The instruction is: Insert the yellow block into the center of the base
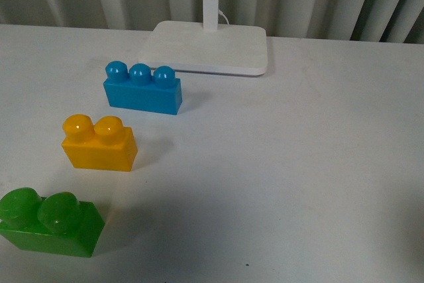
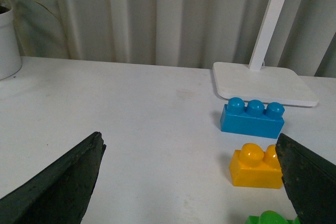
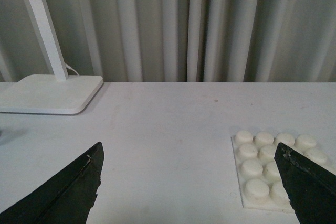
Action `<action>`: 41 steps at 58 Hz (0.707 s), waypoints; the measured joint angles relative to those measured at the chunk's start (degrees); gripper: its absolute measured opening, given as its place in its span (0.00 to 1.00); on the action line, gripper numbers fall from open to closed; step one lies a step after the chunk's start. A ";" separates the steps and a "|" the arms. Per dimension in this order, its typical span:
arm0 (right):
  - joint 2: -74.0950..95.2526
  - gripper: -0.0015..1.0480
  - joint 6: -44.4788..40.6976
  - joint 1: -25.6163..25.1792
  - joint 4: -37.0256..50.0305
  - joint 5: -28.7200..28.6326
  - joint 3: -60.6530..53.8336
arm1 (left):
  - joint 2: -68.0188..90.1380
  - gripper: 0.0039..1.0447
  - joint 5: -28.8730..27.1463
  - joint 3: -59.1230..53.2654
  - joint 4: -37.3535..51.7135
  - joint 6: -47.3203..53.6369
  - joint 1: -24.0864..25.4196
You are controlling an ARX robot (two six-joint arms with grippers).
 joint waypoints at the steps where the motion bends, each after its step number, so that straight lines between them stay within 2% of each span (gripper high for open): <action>1: 0.00 0.91 0.00 0.00 0.00 0.00 0.00 | 0.00 0.94 0.00 0.00 0.00 0.00 0.00; 41: 0.00 0.91 -0.02 0.00 0.00 -0.02 0.00 | 0.00 0.94 0.00 0.00 0.00 0.00 0.00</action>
